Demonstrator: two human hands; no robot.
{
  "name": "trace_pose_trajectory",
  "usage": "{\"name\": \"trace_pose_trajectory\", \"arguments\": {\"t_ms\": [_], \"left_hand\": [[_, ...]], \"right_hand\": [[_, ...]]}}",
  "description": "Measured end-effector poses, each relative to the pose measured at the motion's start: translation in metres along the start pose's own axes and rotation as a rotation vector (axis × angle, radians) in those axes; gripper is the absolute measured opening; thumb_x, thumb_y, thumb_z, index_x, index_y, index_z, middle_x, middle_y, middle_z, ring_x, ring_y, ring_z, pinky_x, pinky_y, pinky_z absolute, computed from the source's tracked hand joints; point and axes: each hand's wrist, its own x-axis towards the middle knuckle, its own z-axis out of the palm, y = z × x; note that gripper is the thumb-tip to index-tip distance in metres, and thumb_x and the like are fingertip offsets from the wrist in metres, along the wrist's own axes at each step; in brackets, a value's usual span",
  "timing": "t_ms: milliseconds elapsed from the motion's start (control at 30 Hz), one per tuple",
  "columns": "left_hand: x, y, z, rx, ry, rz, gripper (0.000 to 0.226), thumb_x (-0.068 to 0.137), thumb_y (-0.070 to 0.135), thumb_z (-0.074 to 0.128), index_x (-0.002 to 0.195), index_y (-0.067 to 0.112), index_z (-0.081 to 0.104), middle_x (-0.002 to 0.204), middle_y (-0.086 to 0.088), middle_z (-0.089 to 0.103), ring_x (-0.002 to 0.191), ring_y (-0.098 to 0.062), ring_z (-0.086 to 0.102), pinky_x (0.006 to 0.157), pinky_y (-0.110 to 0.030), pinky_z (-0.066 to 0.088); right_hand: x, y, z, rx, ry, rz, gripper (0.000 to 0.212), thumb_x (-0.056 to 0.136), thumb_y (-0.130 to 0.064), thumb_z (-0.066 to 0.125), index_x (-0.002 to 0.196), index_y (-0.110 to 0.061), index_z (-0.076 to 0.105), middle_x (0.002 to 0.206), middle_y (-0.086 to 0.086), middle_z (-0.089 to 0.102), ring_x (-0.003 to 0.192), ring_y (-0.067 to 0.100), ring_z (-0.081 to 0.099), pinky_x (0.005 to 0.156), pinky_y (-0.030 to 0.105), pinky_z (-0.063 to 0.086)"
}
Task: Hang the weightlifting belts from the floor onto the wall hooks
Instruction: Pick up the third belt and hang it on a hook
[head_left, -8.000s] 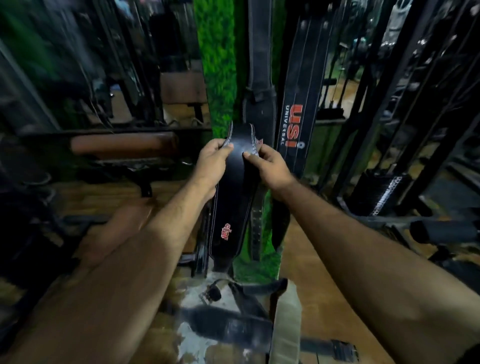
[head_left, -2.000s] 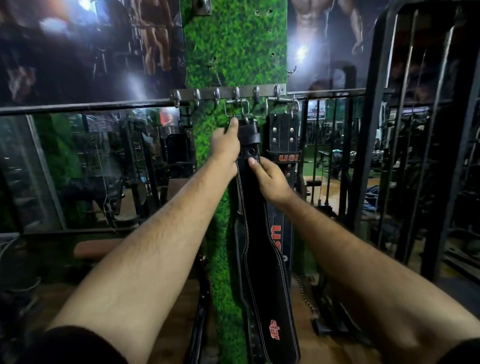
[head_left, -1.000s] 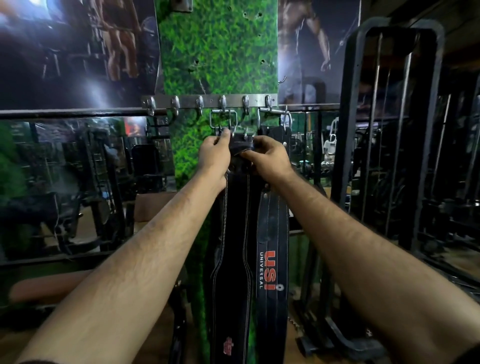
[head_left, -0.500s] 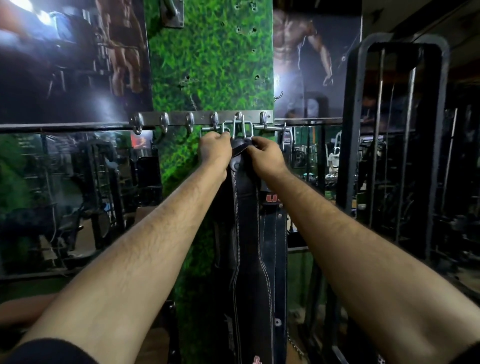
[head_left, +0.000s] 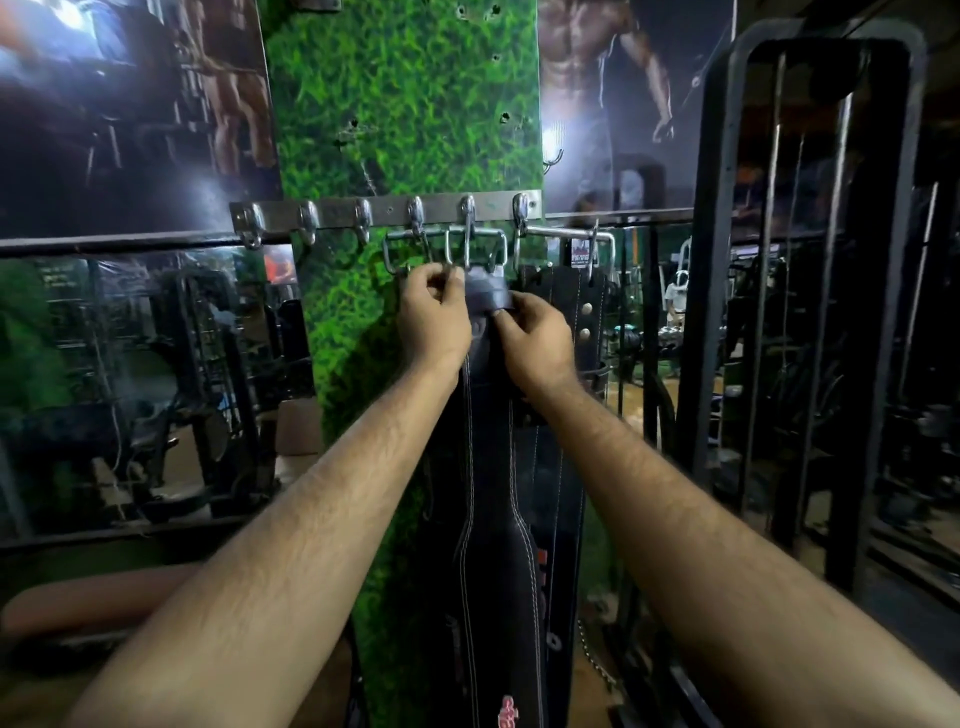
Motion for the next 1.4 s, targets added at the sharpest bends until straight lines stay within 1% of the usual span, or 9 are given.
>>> {"name": "trace_pose_trajectory", "arguments": {"t_ms": [167,433,567,733,833,900,1000,1133,1400], "left_hand": [[-0.045,-0.040,-0.016,-0.399,-0.126,-0.216,0.032,0.095,0.003,0.062,0.126,0.008,0.054,0.113,-0.019,0.069,0.100,-0.024,0.068,0.089,-0.031,0.057],[-0.062,-0.053,-0.031,-0.335,-0.144,-0.322,0.043,0.090,-0.002,0.067,0.130,-0.010,0.055,0.124,-0.028,0.066,0.118,-0.037,0.065,0.108,-0.047,0.049],[-0.086,-0.069,-0.034,-0.272,-0.171,-0.346,0.020,0.091,0.000,0.068,0.110,0.003,0.063,0.088,0.009,0.074,0.079,0.005,0.066,0.073,-0.008,0.052],[-0.128,-0.108,-0.047,-0.166,-0.268,-0.388,0.021,0.092,0.004,0.067,0.085,0.021,0.058,0.064,0.028,0.068,0.067,0.015,0.062,0.069,-0.008,0.048],[-0.144,-0.135,-0.060,-0.067,-0.287,-0.414,0.046,0.085,0.027,0.078,0.120,0.000,0.062,0.115,-0.003,0.073,0.110,-0.015,0.069,0.096,-0.030,0.055],[-0.160,-0.159,-0.072,-0.030,-0.302,-0.450,0.053,0.080,0.036,0.080,0.116,0.000,0.064,0.116,-0.017,0.072,0.111,-0.034,0.069,0.099,-0.049,0.055],[-0.192,-0.188,-0.090,-0.052,-0.330,-0.546,0.013,0.088,0.013,0.074,0.098,0.015,0.066,0.095,-0.001,0.079,0.094,-0.021,0.076,0.087,-0.040,0.061],[-0.229,-0.235,-0.114,-0.007,-0.376,-0.651,0.028,0.086,0.015,0.077,0.104,0.000,0.063,0.100,-0.010,0.077,0.094,-0.020,0.075,0.085,-0.035,0.060],[-0.301,-0.323,-0.155,0.233,-0.565,-0.790,0.034,0.080,0.025,0.083,0.101,-0.001,0.073,0.092,-0.004,0.078,0.086,-0.010,0.075,0.077,-0.027,0.057]], "right_hand": [[-0.039,0.012,-0.004,-0.077,0.049,-0.116,0.043,0.089,-0.028,0.071,0.131,-0.021,0.065,0.112,-0.001,0.076,0.105,0.017,0.071,0.094,0.034,0.056],[-0.078,0.030,0.003,-0.020,0.046,-0.095,0.049,0.089,-0.028,0.073,0.136,-0.023,0.061,0.115,-0.004,0.076,0.104,0.011,0.071,0.095,0.030,0.057],[-0.097,0.070,0.008,0.184,-0.028,0.091,0.023,0.087,-0.033,0.077,0.106,-0.022,0.073,0.085,-0.006,0.075,0.079,0.010,0.072,0.075,0.036,0.062],[-0.129,0.117,0.010,0.314,-0.196,0.216,0.010,0.089,-0.022,0.077,0.080,-0.020,0.071,0.072,-0.002,0.070,0.064,0.007,0.061,0.060,0.025,0.052],[-0.158,0.149,0.014,0.313,-0.303,0.234,0.008,0.090,-0.017,0.076,0.083,-0.019,0.071,0.074,-0.009,0.071,0.068,0.004,0.064,0.065,0.023,0.052],[-0.171,0.168,0.017,0.290,-0.306,0.250,0.012,0.088,-0.018,0.077,0.081,-0.019,0.068,0.072,-0.015,0.070,0.068,0.000,0.062,0.064,0.024,0.051],[-0.190,0.198,0.024,0.257,-0.303,0.329,0.036,0.084,-0.033,0.081,0.077,-0.004,0.061,0.072,0.002,0.064,0.066,0.020,0.057,0.061,0.045,0.052],[-0.234,0.233,0.032,0.305,-0.394,0.421,0.020,0.089,-0.012,0.076,0.101,0.004,0.071,0.096,0.010,0.076,0.087,0.020,0.071,0.081,0.040,0.059],[-0.320,0.324,0.045,-0.053,-0.651,0.538,0.052,0.070,-0.064,0.078,0.103,-0.023,0.078,0.102,-0.008,0.079,0.096,0.007,0.074,0.087,0.041,0.061]]}}
